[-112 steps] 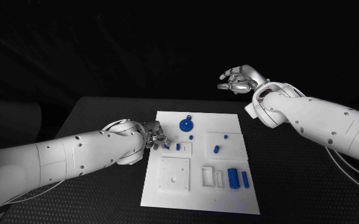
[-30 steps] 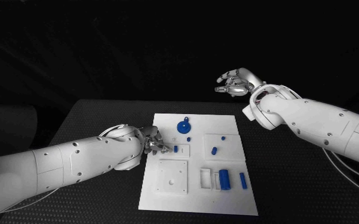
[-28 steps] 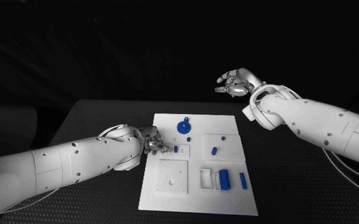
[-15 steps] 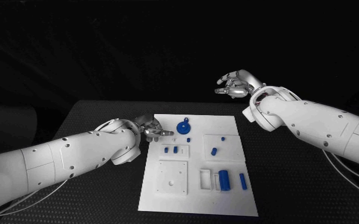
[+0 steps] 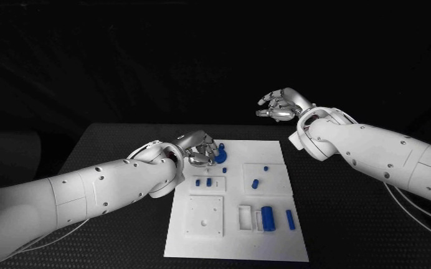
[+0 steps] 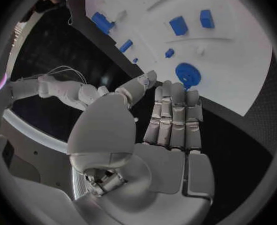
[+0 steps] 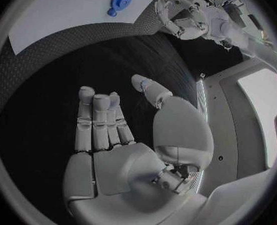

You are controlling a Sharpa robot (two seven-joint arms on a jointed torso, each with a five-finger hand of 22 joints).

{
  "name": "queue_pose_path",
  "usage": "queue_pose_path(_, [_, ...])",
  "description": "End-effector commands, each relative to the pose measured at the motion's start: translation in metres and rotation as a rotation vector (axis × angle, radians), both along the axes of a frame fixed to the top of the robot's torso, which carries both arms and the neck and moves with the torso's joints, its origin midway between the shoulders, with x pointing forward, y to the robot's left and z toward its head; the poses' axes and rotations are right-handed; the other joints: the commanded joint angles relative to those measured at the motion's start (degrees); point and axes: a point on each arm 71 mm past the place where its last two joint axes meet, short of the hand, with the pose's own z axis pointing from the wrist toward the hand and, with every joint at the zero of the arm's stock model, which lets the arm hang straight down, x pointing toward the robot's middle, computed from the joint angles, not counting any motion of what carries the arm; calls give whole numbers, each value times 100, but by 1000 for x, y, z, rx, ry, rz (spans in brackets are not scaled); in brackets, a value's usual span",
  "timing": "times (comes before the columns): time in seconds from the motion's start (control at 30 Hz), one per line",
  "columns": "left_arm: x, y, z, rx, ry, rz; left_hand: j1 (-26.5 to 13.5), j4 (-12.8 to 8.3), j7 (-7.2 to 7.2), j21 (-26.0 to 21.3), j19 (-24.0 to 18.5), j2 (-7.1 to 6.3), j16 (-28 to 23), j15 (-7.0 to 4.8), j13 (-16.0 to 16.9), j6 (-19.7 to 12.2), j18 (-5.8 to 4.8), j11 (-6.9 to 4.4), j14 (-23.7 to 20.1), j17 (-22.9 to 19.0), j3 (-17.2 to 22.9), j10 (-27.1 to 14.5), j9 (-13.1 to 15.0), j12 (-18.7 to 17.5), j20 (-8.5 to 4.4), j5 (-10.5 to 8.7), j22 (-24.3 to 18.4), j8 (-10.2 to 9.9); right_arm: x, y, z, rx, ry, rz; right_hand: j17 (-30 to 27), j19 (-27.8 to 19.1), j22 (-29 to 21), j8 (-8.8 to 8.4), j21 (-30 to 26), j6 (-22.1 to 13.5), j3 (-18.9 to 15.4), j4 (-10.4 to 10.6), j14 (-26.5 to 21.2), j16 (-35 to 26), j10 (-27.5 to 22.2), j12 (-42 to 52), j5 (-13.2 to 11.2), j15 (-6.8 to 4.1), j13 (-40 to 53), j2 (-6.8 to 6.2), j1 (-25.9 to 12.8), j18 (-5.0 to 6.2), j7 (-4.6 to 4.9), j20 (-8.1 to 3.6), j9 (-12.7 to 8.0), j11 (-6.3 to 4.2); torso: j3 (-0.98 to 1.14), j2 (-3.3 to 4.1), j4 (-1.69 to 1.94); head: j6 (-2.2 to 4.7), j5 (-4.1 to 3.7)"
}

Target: Assemble the parts on the task board

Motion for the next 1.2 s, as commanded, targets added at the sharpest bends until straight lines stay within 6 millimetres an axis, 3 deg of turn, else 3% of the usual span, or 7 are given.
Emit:
queue_pose_path(0.03, [-3, -14, 4, 81, -146, -145, 60, -22, 4, -36, 61, -11, -6, 10, -162, 91, 25, 50, 52, 6, -14, 111, -53, -327, -203, -70, 39, -79, 0, 3, 0, -5, -2, 21, -8, -35, 113, -29, -24, -7, -18, -6, -36, 27, -45, 20, 19, -14, -6, 9, -29, 95, 30, 4, -9, -12, -2, 7, -8, 9, -18])
queue_pose_path(0.53, [0, -43, -17, 304, -157, -251, 148, -16, 47, -37, 184, -33, 85, 123, -506, 113, 132, 192, 138, 45, -47, -13, -197, -1158, -109, -70, 98, -329, -1, 7, 1, -3, -3, 30, -13, -34, 114, -27, -25, -6, -11, -7, -37, 31, -47, 29, 46, -13, -16, 15, -20, 95, 31, 5, -11, -11, 6, 11, -13, -17, -67])
queue_pose_path(0.9, [3, -49, -28, 329, -167, -239, 140, 3, 78, -45, 216, -49, 80, 187, -680, -19, 192, 261, 151, 36, -46, -121, -289, -1453, -45, -28, 100, -473, -3, 9, 1, -2, -5, 38, -15, -33, 114, -26, -24, -6, -11, -5, -37, 34, -48, 34, 61, -13, -21, 16, -21, 95, 31, 5, -13, -11, 4, 33, -26, -25, -89])
queue_pose_path(1.2, [5, -53, -30, 342, -186, -240, 148, 31, 95, -44, 241, -36, 85, 203, -752, -63, 221, 279, 174, 34, -27, -138, -329, -1553, -25, -24, 101, -517, -3, 10, 1, -2, -5, 40, -16, -33, 114, -25, -24, -5, -11, -4, -37, 35, -48, 36, 67, -13, -23, 16, -21, 95, 32, 6, -13, -11, 4, 35, -16, -37, -106])
